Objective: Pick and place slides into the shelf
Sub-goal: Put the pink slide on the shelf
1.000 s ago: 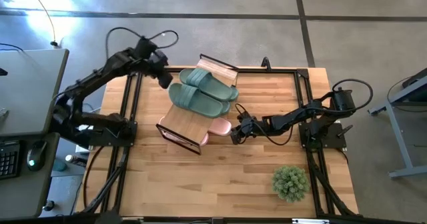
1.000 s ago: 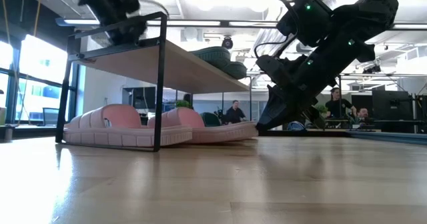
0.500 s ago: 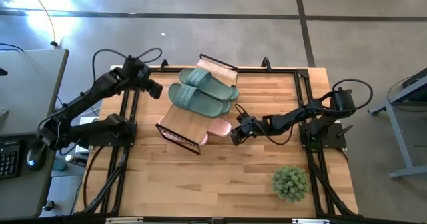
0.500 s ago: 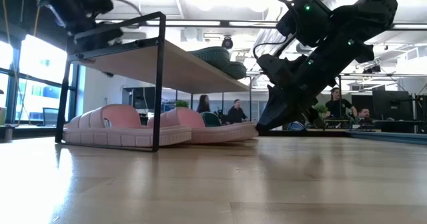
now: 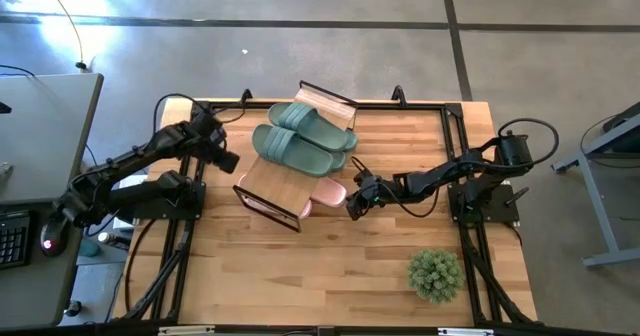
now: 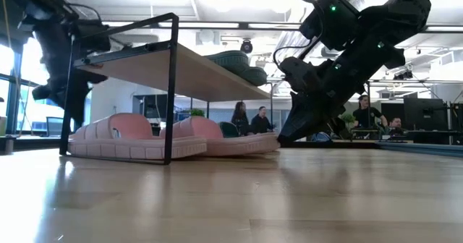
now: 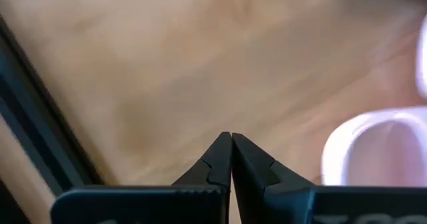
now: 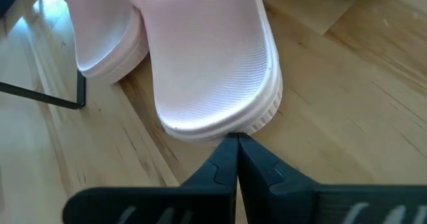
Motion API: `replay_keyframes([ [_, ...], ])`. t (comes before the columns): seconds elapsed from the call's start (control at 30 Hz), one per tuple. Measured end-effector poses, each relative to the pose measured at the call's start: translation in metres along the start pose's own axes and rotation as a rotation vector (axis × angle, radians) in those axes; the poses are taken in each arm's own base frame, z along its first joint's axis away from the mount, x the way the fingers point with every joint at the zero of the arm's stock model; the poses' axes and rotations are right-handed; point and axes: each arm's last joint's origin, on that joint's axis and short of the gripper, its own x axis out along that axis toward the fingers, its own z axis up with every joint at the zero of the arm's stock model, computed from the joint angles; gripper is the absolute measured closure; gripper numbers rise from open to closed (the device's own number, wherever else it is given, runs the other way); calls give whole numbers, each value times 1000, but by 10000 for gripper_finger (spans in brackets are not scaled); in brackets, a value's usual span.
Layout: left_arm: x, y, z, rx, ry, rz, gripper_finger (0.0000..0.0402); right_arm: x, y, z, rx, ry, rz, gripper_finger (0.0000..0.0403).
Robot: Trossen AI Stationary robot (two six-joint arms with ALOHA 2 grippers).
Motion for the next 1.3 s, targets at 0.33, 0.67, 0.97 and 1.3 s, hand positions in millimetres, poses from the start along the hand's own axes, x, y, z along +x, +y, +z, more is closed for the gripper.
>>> replay_keyframes([
  [0.33, 19, 2, -23, 53, 141, -123, 401, 0, 0, 0, 0, 1, 1, 403],
  [0.67, 34, -10, -36, 119, 162, -264, 401, 0, 1, 1, 10, -11, 14, 403],
  [0.97, 36, -22, -37, 160, 139, -255, 401, 0, 1, 2, 30, -23, 10, 403],
  [1.3, 35, -34, -36, 189, 103, -294, 401, 0, 2, 3, 50, -49, 12, 403],
])
